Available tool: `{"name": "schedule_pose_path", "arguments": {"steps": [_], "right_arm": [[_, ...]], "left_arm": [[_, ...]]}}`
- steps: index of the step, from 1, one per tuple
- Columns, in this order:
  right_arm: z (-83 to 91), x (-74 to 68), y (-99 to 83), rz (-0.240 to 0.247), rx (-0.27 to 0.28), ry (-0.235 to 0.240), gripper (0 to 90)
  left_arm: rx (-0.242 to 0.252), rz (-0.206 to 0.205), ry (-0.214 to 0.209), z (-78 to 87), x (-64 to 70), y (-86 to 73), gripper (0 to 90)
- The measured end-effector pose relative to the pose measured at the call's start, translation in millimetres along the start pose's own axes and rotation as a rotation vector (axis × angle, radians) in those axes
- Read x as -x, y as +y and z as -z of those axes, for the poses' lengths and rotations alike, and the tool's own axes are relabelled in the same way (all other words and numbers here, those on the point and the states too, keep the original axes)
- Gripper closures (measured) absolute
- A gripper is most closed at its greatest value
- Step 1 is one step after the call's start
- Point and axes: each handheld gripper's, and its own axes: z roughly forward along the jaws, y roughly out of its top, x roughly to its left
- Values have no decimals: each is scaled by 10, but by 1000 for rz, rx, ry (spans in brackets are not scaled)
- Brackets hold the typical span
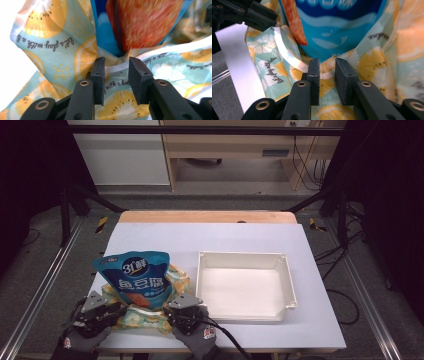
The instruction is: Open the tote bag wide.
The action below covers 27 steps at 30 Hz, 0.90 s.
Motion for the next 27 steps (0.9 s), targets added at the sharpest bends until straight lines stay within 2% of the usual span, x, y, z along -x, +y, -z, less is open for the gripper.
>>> {"name": "schedule_pose_path", "arguments": {"steps": [4, 11, 15, 27], "right_arm": [[82, 26, 51, -8, 34, 2, 698], [225, 45, 119, -19, 84, 25, 646], [301, 54, 160, -17, 110, 22, 621], [562, 168, 355, 8, 224, -27, 507]], "left_arm": [[56, 8, -4, 99, 3, 34, 631], [125, 21, -1, 258, -9, 62, 601], [159, 27, 4, 349, -31, 78, 587], [296, 61, -11, 599, -81, 178, 504]]}}
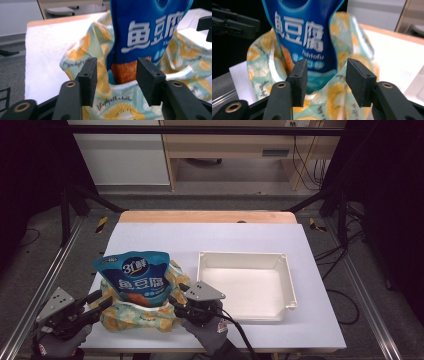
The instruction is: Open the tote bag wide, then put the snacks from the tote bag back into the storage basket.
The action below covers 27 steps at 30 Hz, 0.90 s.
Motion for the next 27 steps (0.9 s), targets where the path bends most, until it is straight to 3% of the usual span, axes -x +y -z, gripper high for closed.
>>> {"name": "schedule_pose_path", "arguments": {"steps": [6, 14, 20, 27], "right_arm": [[83, 54, 142, 21, 32, -3, 467], [146, 99, 297, 43, 35, -11, 446], [225, 178, 389, 17, 66, -6, 435], [263, 251, 454, 23, 82, -16, 420]], "left_arm": [[37, -7, 9, 56, -17, 136, 451], [75, -36, 18, 76, 34, 324, 425], [99, -48, 23, 83, 44, 443, 412], [117, -48, 19, 57, 31, 571, 394]]}}
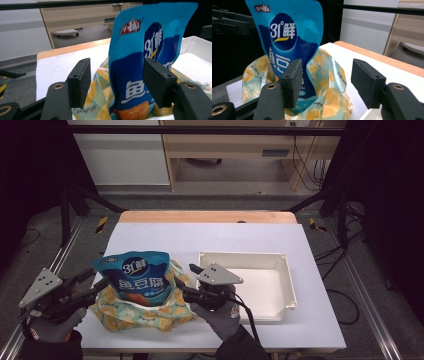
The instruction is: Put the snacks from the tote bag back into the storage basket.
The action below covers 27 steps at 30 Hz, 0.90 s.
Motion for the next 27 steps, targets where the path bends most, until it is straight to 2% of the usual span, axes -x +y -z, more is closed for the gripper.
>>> {"name": "schedule_pose_path", "arguments": {"steps": [8, 16, 24, 27], "right_arm": [[-30, 12, 125, 29, 7, -12, 407], [-87, 13, 248, 31, 15, -12, 406], [-197, -54, 351, 44, 18, 15, 421], [-256, -78, 365, 46, 9, 26, 449]], "left_arm": [[19, 4, -7, -70, -3, 130, 379], [28, 13, 1, -117, -16, 173, 377], [40, 25, 3, -171, -16, 222, 378], [35, 14, 9, -181, -10, 217, 384]]}}
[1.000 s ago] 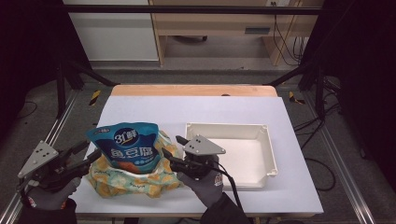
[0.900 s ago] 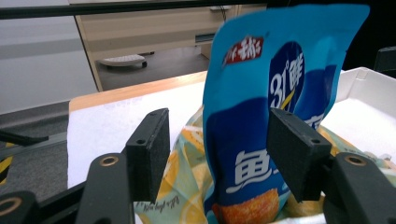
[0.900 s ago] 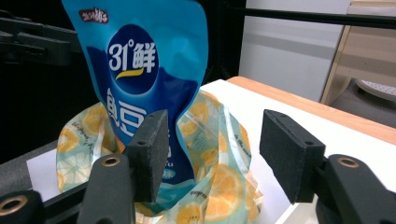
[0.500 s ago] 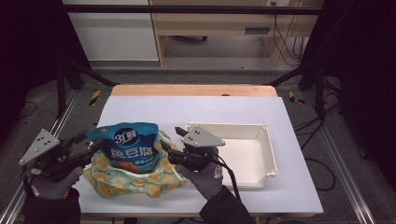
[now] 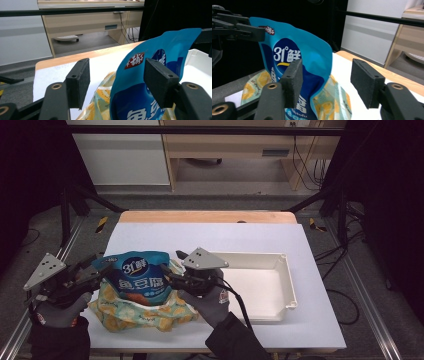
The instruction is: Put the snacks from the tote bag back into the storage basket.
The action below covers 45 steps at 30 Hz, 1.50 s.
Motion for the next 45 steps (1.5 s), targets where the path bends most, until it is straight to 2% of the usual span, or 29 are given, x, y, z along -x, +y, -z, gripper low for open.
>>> {"name": "schedule_pose_path", "arguments": {"steps": [7, 13, 18, 24, 32, 37, 45], "right_arm": [[-161, -17, -23, -4, -31, 9, 513], [-250, -43, -56, 3, -45, 13, 585], [-283, -51, -48, 18, -43, 3, 637], [-284, -13, -42, 8, -50, -7, 737], [-278, 1, -24, -2, -58, -15, 896], [-286, -40, 3, 17, -73, -36, 900], [-292, -58, 14, 22, -71, -46, 900]], "left_arm": [[-4, -9, 3, 13, -8, -26, 471], [-16, 3, -19, -9, -15, -57, 567], [-24, 6, -36, -25, -14, -81, 653], [-28, 19, -43, -25, -21, -94, 741], [-29, 27, -32, -19, 0, -92, 843], [-27, 35, -24, -19, 3, -90, 875], [-15, 46, -2, -23, 13, -80, 892]]}}
